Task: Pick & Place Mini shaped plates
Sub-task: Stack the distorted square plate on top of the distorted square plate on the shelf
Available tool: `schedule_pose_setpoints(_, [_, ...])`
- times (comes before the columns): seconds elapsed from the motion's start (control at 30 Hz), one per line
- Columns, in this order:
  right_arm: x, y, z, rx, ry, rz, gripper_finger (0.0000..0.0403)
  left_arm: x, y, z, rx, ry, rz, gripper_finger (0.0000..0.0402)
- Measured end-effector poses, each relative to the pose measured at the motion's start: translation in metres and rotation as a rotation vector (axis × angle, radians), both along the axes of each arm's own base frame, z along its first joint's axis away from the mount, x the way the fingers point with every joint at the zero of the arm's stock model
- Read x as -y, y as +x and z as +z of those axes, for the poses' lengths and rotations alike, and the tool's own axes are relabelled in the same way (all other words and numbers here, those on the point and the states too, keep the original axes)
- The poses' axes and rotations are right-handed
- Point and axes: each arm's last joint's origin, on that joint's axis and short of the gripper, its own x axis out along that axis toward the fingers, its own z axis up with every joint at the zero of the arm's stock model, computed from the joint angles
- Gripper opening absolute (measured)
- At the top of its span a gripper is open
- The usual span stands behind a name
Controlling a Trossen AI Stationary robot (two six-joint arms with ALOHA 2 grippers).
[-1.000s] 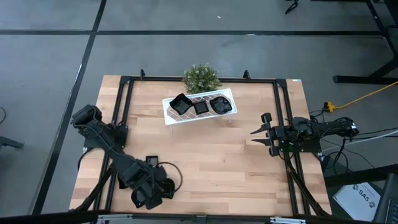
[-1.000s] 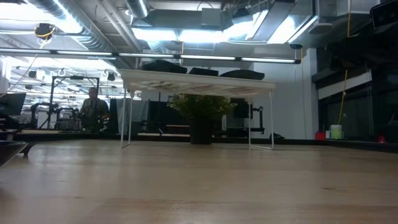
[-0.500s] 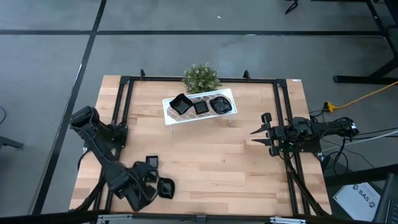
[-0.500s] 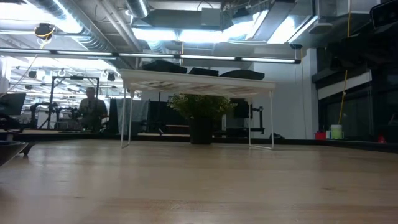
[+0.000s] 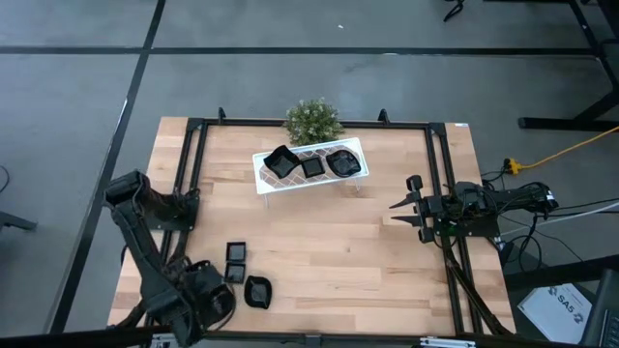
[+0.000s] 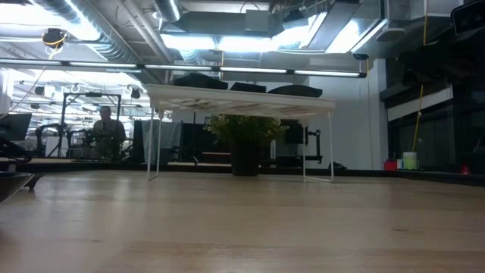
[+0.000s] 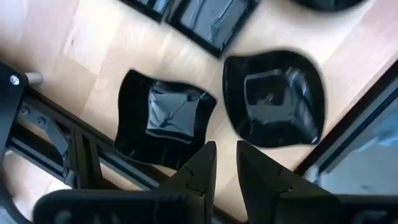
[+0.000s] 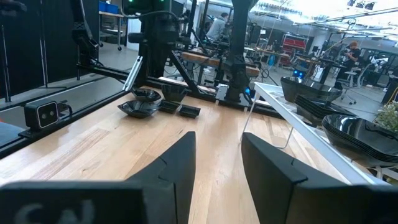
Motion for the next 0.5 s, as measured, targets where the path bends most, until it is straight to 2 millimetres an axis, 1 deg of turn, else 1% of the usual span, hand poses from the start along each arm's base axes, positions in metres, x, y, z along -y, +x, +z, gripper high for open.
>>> schedule_pose_setpoints(0.13, [0.000,0.000,0.000,0.000,0.000,0.000,0.0129,0.013,-0.009,-0.016,-0.029,0.049,-0.054,0.0056])
schedule_pose_setpoints(0.3, [0.000,0.000,0.000,0.000,0.000,0.000,0.0129,0.024,-0.012,-0.037,-0.066,0.108,-0.078,0.0056])
schedule_pose_setpoints(0.37, [0.000,0.000,0.000,0.000,0.000,0.000,0.0129,0.026,-0.011,-0.043,-0.072,0.124,-0.079,0.0056])
schedule_pose_setpoints(0.5, [0.000,0.000,0.000,0.000,0.000,0.000,0.0129,0.028,-0.011,-0.048,-0.080,0.138,-0.081,0.0056])
